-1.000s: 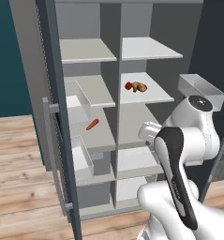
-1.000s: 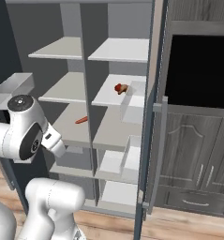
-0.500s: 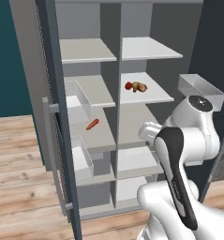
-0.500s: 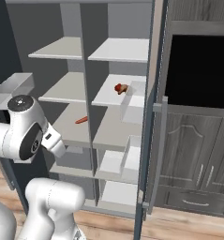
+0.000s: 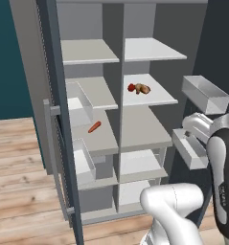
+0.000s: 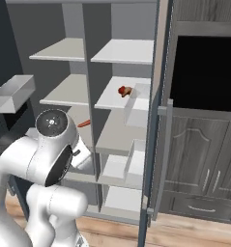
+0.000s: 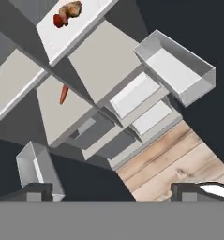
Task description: Pick up the frozen chicken drumstick from the freezer, place it on any shelf in the fridge, and close the fridge and freezer doors when done.
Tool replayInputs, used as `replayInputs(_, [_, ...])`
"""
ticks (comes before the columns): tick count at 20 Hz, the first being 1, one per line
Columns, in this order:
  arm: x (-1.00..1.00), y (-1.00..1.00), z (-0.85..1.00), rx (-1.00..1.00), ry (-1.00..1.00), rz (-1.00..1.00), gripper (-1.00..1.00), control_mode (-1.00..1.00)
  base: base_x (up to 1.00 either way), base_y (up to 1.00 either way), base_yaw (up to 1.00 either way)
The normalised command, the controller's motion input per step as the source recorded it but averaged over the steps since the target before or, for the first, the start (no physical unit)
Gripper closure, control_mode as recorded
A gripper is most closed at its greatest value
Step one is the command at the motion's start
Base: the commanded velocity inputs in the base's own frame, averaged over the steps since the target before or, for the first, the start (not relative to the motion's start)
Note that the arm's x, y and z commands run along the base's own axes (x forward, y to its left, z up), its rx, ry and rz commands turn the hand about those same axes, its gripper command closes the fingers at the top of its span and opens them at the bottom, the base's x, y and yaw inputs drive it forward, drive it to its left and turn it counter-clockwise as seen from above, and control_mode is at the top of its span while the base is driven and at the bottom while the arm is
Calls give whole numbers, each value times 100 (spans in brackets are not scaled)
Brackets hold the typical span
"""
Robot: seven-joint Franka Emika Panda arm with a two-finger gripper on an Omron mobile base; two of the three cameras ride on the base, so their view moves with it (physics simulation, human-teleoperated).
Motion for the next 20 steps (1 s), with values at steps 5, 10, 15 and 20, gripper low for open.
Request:
replayInputs(5, [-55, -100, 2, 26, -33, -10, -100, -100, 0, 0, 0])
replayInputs(10, [-34, -100, -3, 22, -26, -16, -100, -100, 0, 0, 0])
replayInputs(15, [30, -100, -45, 27, -12, -7, -100, -100, 0, 0, 0])
replayInputs(20, [68, -100, -48, 23, -7, -4, -100, -100, 0, 0, 0])
